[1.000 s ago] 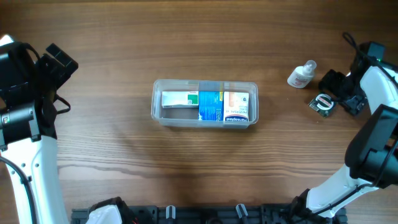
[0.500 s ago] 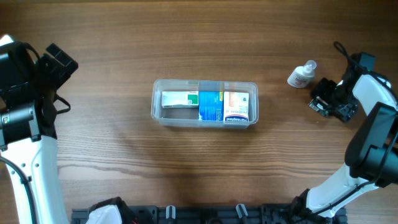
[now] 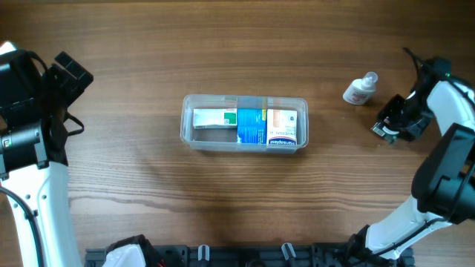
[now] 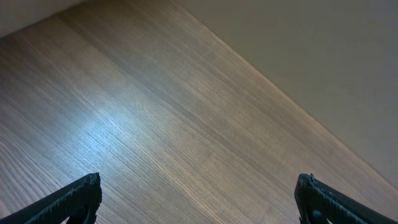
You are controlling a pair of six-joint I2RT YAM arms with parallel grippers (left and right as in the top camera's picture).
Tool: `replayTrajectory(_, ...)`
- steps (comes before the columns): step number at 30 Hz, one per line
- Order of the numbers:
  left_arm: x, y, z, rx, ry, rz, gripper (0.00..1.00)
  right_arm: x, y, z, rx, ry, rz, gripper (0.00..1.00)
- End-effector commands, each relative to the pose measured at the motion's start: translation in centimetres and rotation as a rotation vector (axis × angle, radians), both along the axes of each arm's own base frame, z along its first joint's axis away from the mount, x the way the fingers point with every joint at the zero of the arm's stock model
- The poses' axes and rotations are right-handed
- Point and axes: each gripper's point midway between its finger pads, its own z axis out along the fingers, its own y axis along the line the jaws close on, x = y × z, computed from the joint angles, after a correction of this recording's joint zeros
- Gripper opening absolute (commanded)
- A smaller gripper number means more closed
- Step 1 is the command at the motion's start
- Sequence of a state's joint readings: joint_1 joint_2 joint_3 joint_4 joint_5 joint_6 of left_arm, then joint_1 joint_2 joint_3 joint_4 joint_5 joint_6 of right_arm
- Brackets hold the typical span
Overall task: Pack container
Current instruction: 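Grasp the Zam-Buk tin and carry it left over the container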
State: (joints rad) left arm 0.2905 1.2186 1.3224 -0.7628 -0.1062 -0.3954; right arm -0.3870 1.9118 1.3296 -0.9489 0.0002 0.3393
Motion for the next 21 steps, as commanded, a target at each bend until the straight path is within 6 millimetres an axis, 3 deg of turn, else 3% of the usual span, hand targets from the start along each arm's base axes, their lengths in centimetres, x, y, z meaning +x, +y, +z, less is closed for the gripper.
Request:
replayTrajectory(1, 0.1, 0.2, -0.1, -0.01, -0.001, 0.009, 1.0, 0.5, 0.3, 5.9, -0.042, -0.112, 0.013, 0.59)
replayTrajectory(4, 0.1, 0.2, -0.1, -0.01, -0.001, 0.009, 1.0, -0.4, 3.7, 12.0, -0.056, -0.239, 0.087, 0.59)
replayTrajectory(5, 0.1, 0.2, -0.1, -0.01, -0.001, 0.009, 1.0, -0.7, 5.9, 14.4, -0.068, -0.298, 0.145, 0.58)
replayTrajectory(8, 0.1, 0.2, -0.1, -0.01, -0.001, 0.009, 1.0, -1.0, 10.7, 17.3, -0.048, -0.39, 0.23, 0.58)
replayTrajectory(9, 0.1, 0.2, -0.1, -0.01, -0.001, 0.009, 1.0, -1.1, 13.2, 17.9, -0.011, -0.415, 0.269, 0.58)
replayTrajectory(16, 0.1, 0.2, -0.1, -0.01, -0.001, 0.009, 1.0, -1.1, 32.2, 18.2, 0.181, -0.534, 0.627, 0.53)
replayTrajectory(18, 0.1, 0.2, -0.1, -0.01, -0.001, 0.009, 1.0, -1.3, 36.7, 17.2, 0.2, -0.557, 0.732, 0.53)
replayTrajectory(21, 0.1, 0.2, -0.1, -0.01, -0.001, 0.009, 1.0, -1.2, 41.0, 14.6, 0.215, -0.548, 0.839, 0.53)
